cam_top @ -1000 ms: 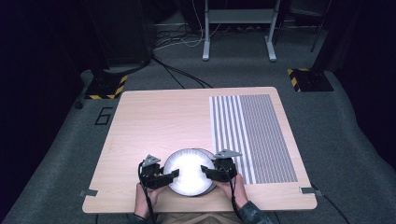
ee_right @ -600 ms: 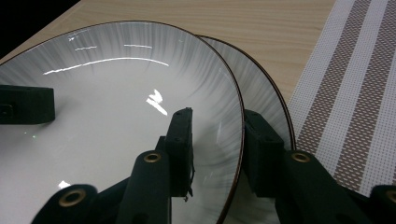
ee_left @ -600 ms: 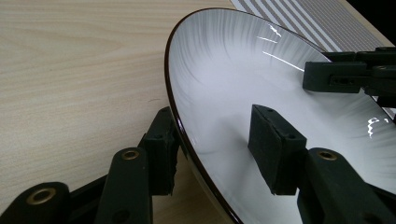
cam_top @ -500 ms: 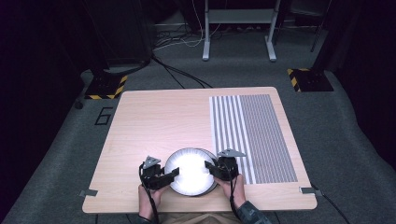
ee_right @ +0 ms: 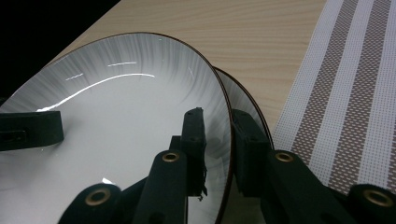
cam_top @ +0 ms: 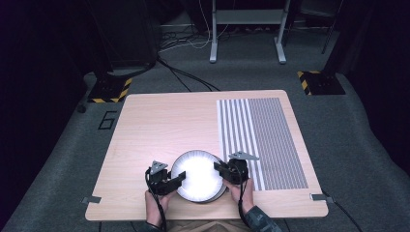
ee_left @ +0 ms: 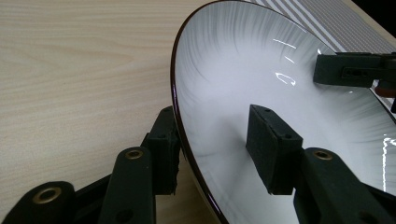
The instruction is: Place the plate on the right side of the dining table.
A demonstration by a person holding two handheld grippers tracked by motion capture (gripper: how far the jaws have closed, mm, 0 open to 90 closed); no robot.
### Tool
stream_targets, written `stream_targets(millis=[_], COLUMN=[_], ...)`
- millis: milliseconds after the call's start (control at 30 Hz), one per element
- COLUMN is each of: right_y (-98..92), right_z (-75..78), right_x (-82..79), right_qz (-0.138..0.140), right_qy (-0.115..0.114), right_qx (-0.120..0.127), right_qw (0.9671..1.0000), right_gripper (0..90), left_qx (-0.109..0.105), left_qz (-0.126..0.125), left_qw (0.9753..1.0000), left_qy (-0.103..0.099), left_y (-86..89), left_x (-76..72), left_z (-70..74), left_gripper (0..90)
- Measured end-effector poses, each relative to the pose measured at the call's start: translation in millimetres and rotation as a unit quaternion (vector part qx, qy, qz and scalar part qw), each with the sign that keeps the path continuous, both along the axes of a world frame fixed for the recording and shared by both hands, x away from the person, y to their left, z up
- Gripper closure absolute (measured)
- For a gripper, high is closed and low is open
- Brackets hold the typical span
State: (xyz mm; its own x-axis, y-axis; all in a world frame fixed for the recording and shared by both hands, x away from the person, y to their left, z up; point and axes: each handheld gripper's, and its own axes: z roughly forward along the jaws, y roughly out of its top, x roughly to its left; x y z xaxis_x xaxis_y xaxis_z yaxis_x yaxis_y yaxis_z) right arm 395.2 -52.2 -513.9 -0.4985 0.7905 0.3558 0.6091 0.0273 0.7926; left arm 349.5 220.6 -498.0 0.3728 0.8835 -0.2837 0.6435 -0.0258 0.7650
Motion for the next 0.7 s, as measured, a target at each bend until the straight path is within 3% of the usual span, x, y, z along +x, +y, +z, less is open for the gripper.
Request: stream_targets(millis=[400, 700], right_y=[-7.3, -13.0], right_z=[12.9, 24.2], right_x=[-3.4, -11.2], right_qz=[-0.015, -0.022], right_qy=[-0.026, -0.051], right_qx=[0.025, 0.027], right_qw=[0.9992, 0.9981], right_gripper=[81.3, 81.9], left_qx=[-0.001, -0.006], left_qz=[0.009, 0.016], left_qw=[0.9997, 0.9991], left_qy=[-0.022, -0.039], left_y=[-5.3, -9.3], left_x=[0.2, 0.7], left_z=[8.5, 15.9], left_gripper=[61.2, 64.3])
